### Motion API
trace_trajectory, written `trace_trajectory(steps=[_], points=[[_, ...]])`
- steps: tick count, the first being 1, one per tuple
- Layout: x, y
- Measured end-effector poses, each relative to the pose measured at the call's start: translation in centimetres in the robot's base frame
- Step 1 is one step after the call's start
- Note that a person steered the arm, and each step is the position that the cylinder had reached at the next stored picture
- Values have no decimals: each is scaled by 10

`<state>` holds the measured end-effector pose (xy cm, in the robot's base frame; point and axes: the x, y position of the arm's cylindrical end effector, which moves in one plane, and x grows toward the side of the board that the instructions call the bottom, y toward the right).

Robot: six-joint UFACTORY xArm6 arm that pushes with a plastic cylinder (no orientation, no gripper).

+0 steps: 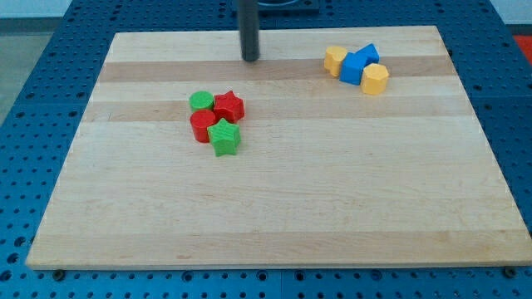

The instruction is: Push the red circle into the yellow heart

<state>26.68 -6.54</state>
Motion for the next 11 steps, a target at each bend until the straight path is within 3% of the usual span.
trace_trajectory(steps=[2, 4, 5, 7, 8, 9, 11], points=[[23, -85], [74, -145], [144, -121], [170, -88], [177, -37], [172, -29], [102, 33]])
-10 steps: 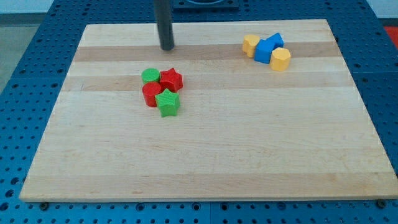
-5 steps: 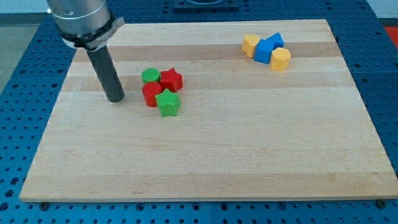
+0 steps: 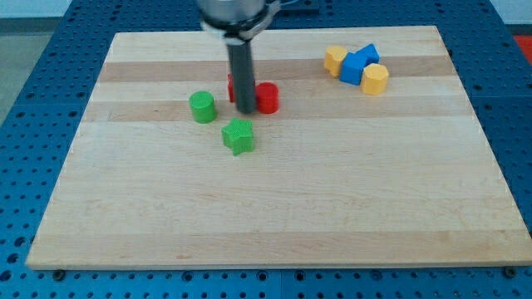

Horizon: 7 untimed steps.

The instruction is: Push the red circle into the yellow heart

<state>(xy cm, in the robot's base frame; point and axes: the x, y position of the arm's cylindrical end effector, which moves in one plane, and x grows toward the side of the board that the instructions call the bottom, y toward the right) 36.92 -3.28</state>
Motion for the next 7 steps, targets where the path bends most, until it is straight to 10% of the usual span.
trace_trajectory(steps=[3, 7], points=[[-80, 94], [-58, 72]])
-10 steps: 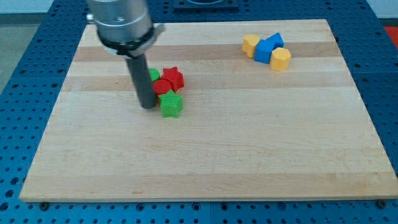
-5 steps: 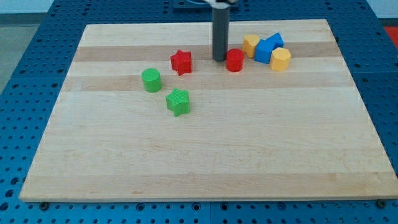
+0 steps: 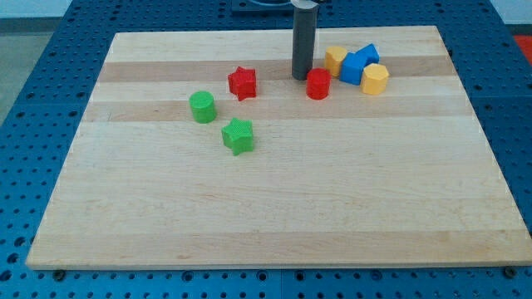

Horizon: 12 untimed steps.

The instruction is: Push the red circle into the yellow heart

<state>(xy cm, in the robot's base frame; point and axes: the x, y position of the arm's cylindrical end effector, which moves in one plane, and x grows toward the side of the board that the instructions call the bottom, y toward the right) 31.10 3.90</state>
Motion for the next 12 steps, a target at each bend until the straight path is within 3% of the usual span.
trace_trajectory(steps=[1, 3, 5, 8, 9, 11, 12], points=[[9, -2], [73, 2], [91, 24], [17, 99], [30, 99], [119, 49], [127, 13]])
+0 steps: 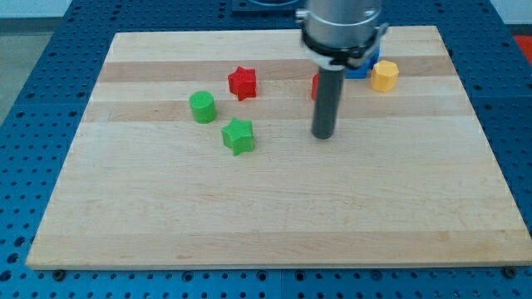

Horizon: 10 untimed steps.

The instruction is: Push the red circle into the yellow heart

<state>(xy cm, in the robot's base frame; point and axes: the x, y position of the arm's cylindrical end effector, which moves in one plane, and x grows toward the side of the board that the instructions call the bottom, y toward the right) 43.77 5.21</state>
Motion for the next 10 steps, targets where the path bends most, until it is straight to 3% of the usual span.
trace_trajectory(steps=[1, 2, 5, 7, 10], points=[[-8, -29], [-48, -29], [-60, 13], [-141, 51], [-136, 34]])
